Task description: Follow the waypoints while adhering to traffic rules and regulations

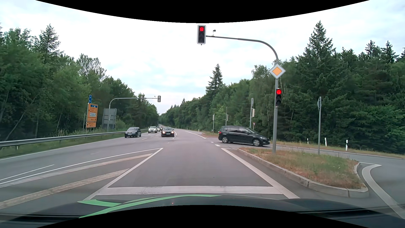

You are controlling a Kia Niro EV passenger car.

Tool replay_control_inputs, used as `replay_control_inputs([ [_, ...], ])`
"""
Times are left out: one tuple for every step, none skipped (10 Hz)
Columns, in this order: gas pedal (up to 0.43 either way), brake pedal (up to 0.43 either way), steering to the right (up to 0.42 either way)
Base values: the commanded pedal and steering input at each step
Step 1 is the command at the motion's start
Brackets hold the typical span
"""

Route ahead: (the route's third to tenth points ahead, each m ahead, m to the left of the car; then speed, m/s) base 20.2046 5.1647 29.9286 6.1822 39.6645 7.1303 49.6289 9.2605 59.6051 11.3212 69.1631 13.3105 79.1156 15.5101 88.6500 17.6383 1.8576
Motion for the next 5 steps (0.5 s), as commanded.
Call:
replay_control_inputs([
  [0.0, 0.213, -0.006],
  [0.0, 0.213, -0.006],
  [0.0, 0.213, -0.007],
  [0.0, 0.213, -0.007],
  [0.0, 0.213, -0.008],
])
